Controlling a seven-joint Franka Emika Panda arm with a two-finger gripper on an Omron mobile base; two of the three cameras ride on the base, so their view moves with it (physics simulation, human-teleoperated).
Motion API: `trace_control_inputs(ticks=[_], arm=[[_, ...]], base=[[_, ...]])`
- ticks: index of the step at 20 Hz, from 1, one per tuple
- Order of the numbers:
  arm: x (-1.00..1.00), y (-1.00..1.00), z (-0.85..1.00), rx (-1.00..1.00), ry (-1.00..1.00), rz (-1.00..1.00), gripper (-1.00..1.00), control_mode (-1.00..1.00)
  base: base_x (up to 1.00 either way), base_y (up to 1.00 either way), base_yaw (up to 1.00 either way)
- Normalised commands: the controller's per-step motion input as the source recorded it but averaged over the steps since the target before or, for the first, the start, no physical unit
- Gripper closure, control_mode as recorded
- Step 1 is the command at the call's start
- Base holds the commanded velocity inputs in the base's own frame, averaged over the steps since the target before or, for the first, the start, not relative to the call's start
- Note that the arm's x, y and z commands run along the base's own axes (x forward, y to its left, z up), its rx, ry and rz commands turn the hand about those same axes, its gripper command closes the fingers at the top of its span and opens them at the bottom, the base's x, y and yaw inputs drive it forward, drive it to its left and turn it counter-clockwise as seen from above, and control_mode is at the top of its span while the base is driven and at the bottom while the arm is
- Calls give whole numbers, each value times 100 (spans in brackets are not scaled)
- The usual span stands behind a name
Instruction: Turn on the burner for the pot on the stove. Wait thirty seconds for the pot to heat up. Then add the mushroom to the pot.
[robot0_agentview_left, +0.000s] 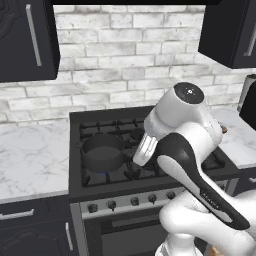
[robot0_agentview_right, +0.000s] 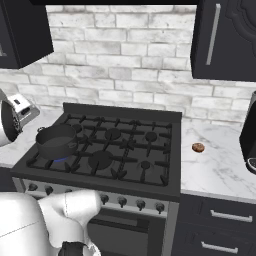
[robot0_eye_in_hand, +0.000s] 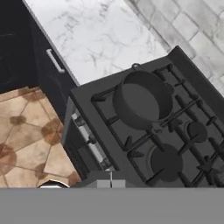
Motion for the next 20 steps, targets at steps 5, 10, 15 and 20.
trace_control_inputs(ticks=[5,10,15,20], arm=[[-4,-35,-2,5,-1,-9,100,-100],[-4,-63,-8,2,-10,-22,100,-100],[0,-69,-4,3,-8,-29,-100,-100],[0,-73,5,15,2,-26,-100,-100]], base=[[0,0,0],[0,0,0],[0,0,0],[0,0,0]])
